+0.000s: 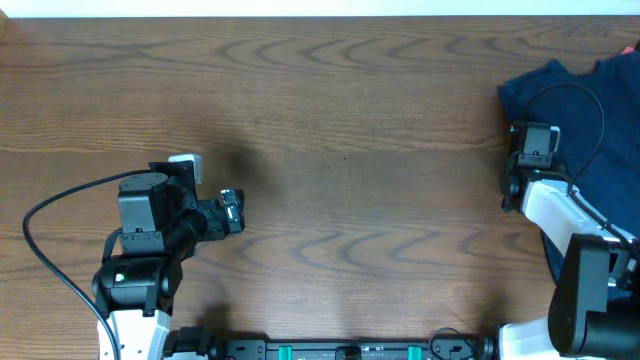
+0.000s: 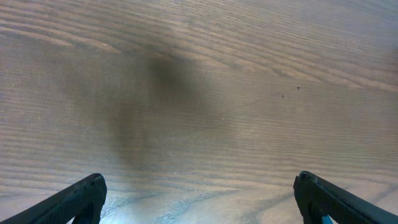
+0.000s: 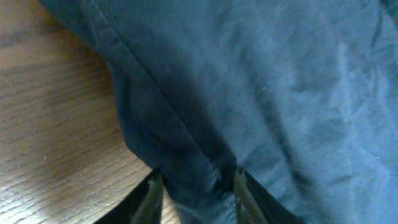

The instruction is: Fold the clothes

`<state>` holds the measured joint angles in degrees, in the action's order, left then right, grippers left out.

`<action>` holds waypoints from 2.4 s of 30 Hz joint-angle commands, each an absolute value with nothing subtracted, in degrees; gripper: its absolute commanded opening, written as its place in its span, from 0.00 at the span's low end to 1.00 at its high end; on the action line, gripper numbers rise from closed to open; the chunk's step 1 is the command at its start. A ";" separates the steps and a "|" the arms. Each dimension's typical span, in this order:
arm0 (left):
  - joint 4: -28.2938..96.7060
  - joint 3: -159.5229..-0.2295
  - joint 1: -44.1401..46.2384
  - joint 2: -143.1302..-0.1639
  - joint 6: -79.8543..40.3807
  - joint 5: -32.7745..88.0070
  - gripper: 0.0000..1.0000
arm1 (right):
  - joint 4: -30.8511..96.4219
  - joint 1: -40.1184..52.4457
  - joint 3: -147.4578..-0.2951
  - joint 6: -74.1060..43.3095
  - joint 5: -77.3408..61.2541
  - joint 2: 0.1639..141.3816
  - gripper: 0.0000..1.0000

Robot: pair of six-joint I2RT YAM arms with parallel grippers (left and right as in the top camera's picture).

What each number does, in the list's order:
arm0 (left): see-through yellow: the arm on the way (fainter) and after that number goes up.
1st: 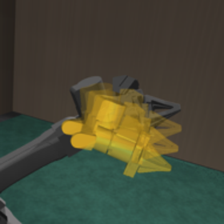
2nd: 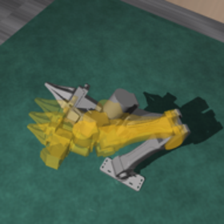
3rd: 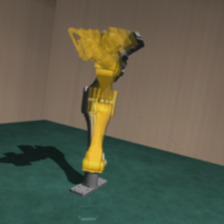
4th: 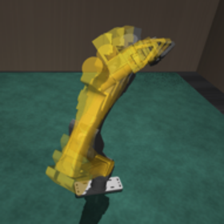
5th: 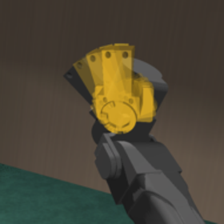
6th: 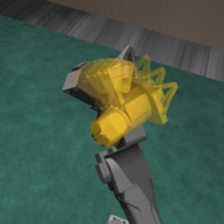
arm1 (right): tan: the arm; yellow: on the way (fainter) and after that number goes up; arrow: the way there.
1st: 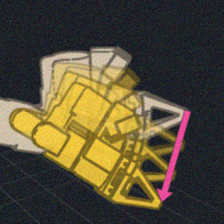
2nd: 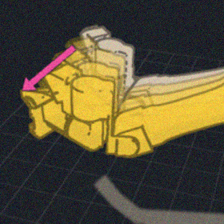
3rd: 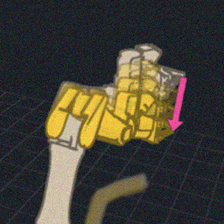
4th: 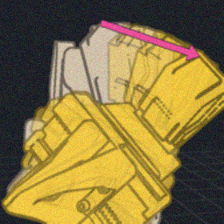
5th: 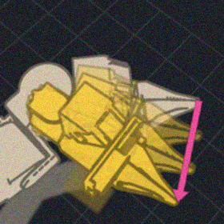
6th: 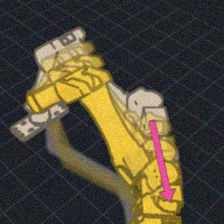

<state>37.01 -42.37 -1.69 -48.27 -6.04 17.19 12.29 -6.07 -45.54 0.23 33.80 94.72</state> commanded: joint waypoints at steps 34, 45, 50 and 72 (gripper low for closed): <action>35.29 -43.83 -1.41 -48.23 -6.31 17.23 0.98 | 32.95 22.06 -71.77 3.97 -16.95 85.21 0.01; 32.14 -43.83 -1.41 -48.23 -6.33 17.23 0.98 | 34.81 33.41 -71.79 -1.67 4.34 98.43 0.08; 28.36 -43.77 -1.41 -48.49 -6.37 17.28 0.98 | 35.70 31.46 -71.81 -14.81 24.49 93.41 0.60; -2.52 -56.64 5.15 -98.35 -25.43 35.62 0.98 | 58.39 14.41 -71.77 -27.83 10.94 87.94 0.71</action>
<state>-2.66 -51.53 3.11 -92.97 -22.85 32.08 57.87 15.49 -71.61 -24.32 11.11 87.92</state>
